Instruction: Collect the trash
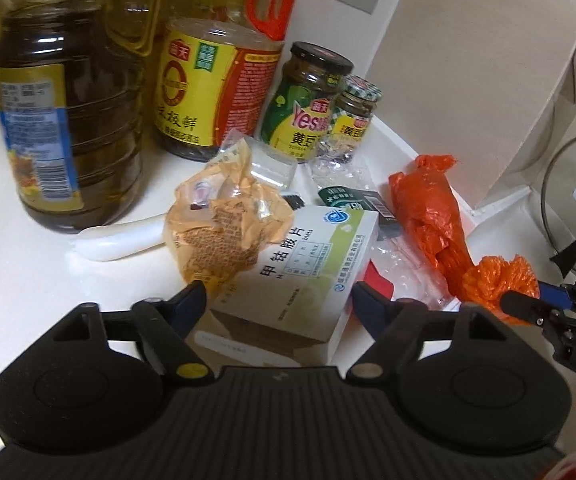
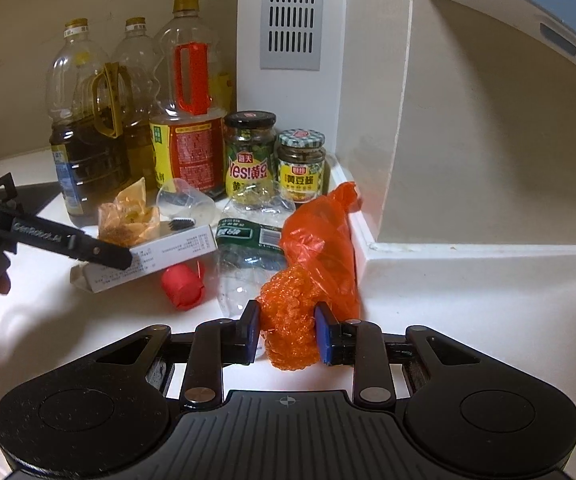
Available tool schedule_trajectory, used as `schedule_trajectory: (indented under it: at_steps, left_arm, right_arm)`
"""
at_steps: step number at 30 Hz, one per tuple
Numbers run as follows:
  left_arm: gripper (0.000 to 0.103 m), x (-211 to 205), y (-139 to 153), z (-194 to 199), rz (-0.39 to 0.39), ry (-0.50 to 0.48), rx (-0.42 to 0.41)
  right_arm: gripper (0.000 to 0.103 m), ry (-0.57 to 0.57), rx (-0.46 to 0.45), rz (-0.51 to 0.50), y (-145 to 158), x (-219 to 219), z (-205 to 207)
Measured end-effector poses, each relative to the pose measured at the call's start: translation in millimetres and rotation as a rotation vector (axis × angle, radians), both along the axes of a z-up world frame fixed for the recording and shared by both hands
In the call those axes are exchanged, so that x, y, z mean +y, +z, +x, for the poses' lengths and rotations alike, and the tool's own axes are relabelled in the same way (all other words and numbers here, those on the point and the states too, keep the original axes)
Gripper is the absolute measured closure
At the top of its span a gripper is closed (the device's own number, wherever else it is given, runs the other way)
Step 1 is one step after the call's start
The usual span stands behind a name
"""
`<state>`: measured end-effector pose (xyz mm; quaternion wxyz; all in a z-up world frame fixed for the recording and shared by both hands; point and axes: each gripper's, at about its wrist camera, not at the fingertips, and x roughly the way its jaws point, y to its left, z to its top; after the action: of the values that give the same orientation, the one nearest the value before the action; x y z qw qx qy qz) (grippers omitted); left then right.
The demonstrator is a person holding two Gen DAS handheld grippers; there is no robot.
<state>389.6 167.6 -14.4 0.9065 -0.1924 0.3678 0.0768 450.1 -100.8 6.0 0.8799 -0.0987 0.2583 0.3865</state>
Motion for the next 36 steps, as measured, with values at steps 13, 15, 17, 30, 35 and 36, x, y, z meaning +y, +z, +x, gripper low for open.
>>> schedule_trajectory:
  at_steps: [13,15,17,30,35,36]
  left_arm:
    - [0.063,-50.7,11.2,-62.1,0.107,-0.062,-0.005]
    - [0.039,-47.1,12.2,-61.0,0.133,-0.061,-0.024]
    - [0.032,-39.3,15.5,-56.9,0.152,-0.058,-0.040]
    - [0.015,-6.8,-6.4,3.3,0.296,-0.262,0.063]
    - [0.015,6.3,-11.5,5.3,0.232,-0.258,0.053]
    - [0.015,7.3,-11.8,4.2,0.217,-0.264,0.053]
  right_arm:
    - [0.074,0.039,0.045,0.023,-5.8,-4.5,-30.4]
    - [0.074,0.036,0.056,0.021,-8.8,-5.2,-32.5]
    - [0.074,0.030,0.071,0.021,-9.4,-6.4,-34.3]
    - [0.074,0.026,0.082,0.004,-13.3,-7.1,-25.1]
    - [0.074,0.032,0.092,-0.004,-17.4,-5.8,-22.7]
    - [0.074,0.034,0.095,-0.004,-18.1,-5.4,-23.2]
